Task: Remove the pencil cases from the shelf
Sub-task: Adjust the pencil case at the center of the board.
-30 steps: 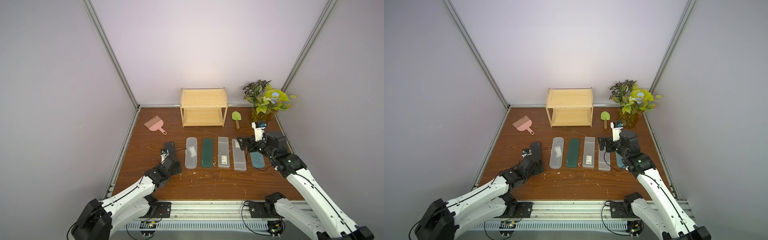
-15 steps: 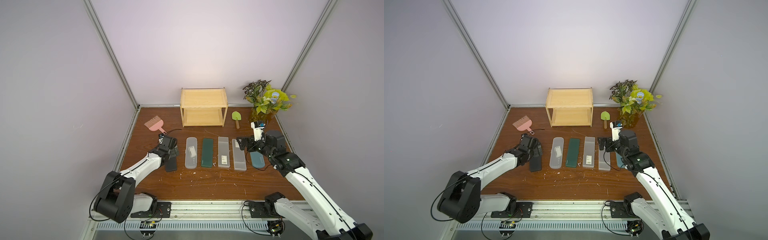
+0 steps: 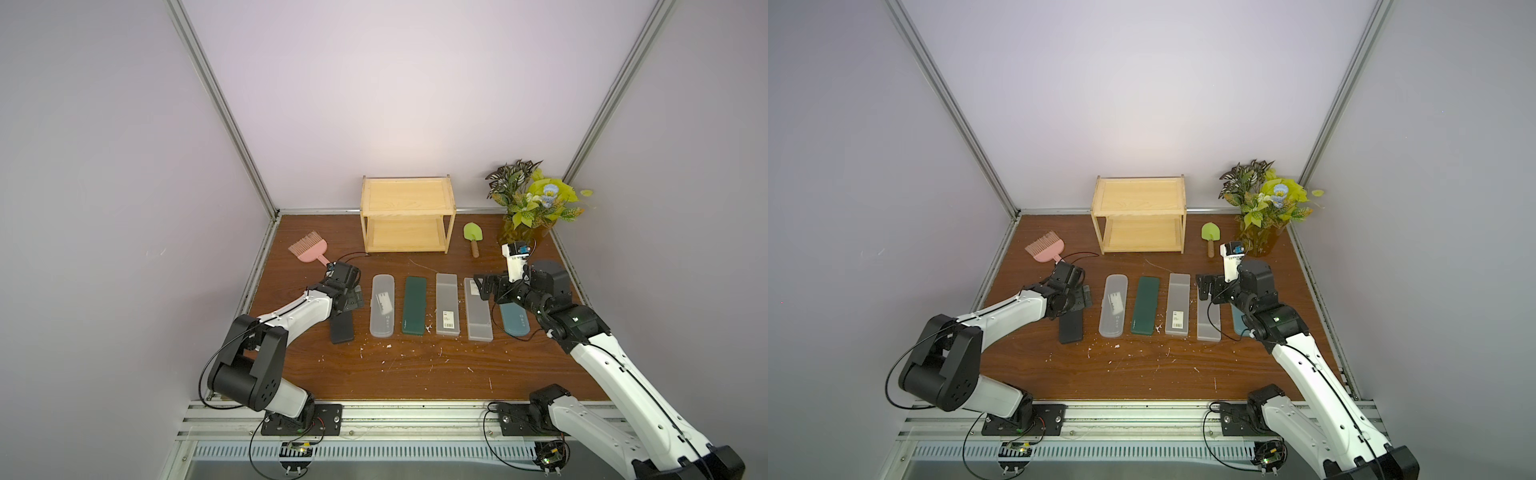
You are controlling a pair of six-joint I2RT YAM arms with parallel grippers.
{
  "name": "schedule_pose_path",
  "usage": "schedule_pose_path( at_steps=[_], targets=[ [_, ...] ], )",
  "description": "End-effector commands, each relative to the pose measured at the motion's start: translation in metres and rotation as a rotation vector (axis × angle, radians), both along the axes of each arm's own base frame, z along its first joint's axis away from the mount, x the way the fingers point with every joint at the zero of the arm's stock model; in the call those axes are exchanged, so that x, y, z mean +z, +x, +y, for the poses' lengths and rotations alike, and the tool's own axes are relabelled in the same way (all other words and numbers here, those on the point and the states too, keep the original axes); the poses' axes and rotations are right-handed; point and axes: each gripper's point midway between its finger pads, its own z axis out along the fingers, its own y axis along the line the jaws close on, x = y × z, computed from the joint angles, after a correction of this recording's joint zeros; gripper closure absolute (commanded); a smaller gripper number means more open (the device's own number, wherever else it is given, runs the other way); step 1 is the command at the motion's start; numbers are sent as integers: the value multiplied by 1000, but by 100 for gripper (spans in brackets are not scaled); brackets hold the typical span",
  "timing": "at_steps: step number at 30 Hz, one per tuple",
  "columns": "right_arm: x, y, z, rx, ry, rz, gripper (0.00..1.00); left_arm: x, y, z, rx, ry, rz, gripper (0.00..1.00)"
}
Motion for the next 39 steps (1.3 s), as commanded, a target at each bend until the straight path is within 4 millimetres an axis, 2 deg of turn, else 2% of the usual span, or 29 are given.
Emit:
schedule_pose_path(
  at_steps=[1,11,18,25,34,39],
  targets=[
    [11,3,-1,-3,-10,-41,0,-15,-12,4,-14,7,66,0],
    [6,3,-2,-3,-13,-32,1,-23,-21,3,-20,-9,90,5],
    [6,3,-1,-3,-7,-33,0,-28,-25,3,-24,-8,105,36],
    [6,2,-2,-4,-9,-32,0,-23,-20,3,-46,10,99,37],
    [6,3,-2,-4,-6,-34,1,-6,0,-5,-183,59,66,37],
    [7,3,-2,-8,-8,-34,0,-5,3,-14,-238,32,53,36]
  ],
)
